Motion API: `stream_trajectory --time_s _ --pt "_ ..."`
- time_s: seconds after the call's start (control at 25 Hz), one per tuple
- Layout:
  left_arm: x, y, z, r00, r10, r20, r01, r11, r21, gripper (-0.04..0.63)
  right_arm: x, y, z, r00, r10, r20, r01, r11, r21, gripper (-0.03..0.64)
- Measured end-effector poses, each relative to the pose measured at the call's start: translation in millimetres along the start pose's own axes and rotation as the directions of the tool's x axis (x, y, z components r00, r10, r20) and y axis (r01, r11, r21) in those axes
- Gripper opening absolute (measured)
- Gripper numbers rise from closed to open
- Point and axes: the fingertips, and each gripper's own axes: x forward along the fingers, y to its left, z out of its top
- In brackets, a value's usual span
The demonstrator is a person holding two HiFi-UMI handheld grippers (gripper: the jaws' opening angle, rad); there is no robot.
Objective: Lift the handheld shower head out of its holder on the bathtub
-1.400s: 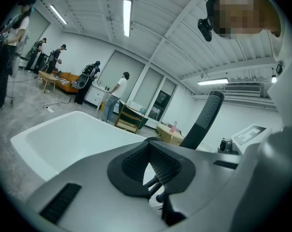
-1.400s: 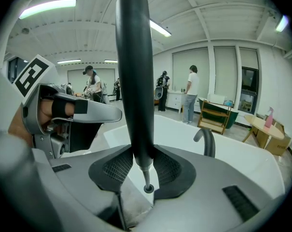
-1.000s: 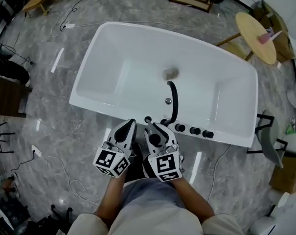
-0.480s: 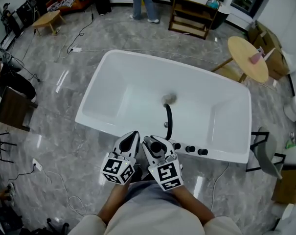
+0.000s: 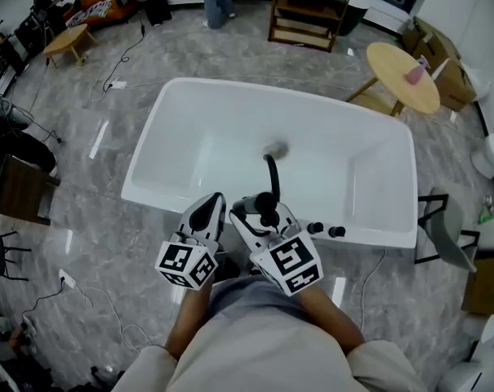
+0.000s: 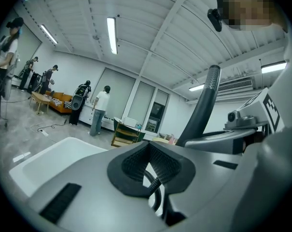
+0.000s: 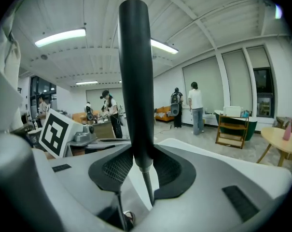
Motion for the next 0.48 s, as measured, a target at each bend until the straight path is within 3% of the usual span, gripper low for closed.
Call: stream_trajectory --time_s 0.2,0.32,0.48 --pt "3.5 0.2 14.0 0.999 0.007 0.038 -0.008 1.0 0.005 0.005 -2.3 -7.4 8.5 0.998 0.066 -0.009 -0.066 0.997 -0.039 0.143" --pt "-2.5 -2.2 13.5 1.0 0.008 0.03 -0.008 1.0 -0.002 0.005 -7.9 -3.0 9.2 0.997 0.071 -0.031 -0.074 0.993 -0.092 0.143" --pt "-8.5 -7.5 8.4 1.0 -0.009 0.011 0.009 1.0 -0.003 0.005 -13.6 2.9 9.6 0.995 0.1 -0.027 -0.102 0.992 -0.079 0.143"
